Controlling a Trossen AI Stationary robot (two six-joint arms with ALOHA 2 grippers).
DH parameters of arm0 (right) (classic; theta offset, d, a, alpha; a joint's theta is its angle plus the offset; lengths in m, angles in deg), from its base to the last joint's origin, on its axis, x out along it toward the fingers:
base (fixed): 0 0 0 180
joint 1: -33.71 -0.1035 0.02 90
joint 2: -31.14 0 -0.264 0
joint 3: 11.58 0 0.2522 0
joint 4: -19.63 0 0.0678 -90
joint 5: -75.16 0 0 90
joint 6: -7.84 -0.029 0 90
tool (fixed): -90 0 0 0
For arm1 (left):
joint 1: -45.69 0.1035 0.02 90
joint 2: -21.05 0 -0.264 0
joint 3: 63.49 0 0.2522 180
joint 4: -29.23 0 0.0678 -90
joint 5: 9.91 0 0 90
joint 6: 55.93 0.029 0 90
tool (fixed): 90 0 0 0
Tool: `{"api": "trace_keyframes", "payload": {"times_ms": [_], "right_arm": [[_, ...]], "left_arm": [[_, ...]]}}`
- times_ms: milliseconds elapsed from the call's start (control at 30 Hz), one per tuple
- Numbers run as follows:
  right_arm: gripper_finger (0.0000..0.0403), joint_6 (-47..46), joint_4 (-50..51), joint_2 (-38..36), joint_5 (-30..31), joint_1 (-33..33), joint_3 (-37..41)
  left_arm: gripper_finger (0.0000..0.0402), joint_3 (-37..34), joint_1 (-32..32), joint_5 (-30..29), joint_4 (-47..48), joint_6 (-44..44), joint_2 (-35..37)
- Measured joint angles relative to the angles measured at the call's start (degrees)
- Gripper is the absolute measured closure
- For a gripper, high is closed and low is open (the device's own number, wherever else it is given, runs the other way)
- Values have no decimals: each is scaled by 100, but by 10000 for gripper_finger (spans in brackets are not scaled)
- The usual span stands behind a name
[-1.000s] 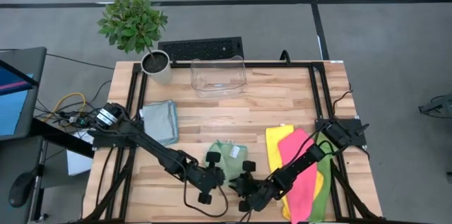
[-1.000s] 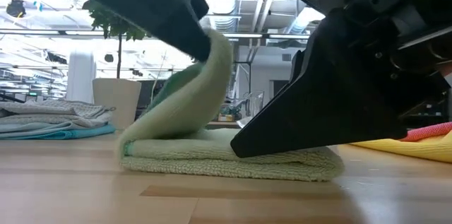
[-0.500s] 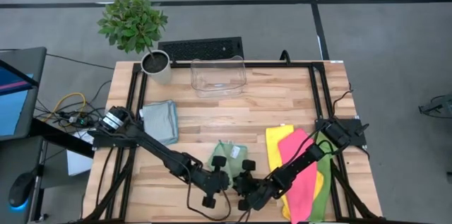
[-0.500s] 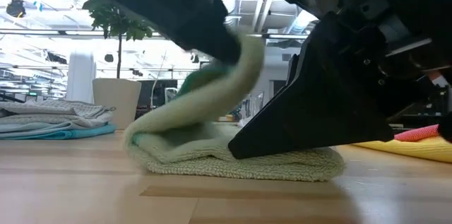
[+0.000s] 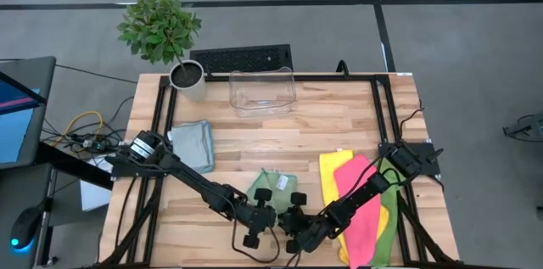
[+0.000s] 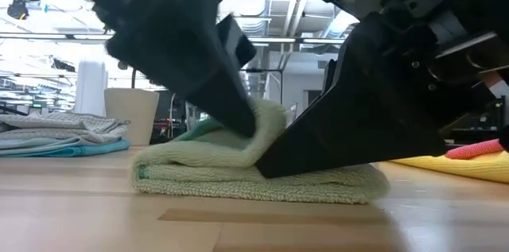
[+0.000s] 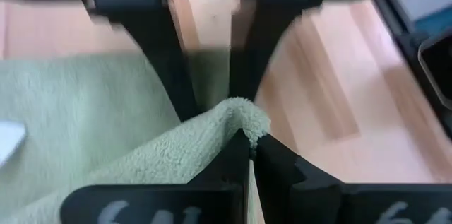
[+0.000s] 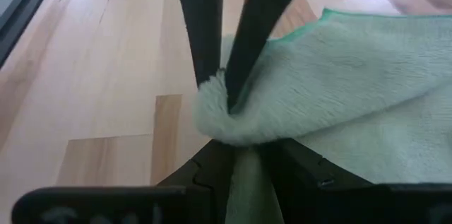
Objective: Fold microfiber towels
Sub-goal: Fold the light green microfiber cloth
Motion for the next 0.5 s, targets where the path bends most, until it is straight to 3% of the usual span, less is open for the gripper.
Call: {"api": "trace_keyframes", "payload": {"times_ms": [300, 500], "right_arm": [[285, -2, 1, 0, -53, 20, 0], [285, -2, -1, 0, -56, 20, 0]], "left_arm": [[397, 8, 37, -598, -24, -98, -33], [393, 8, 35, -624, 18, -154, -33]]}}
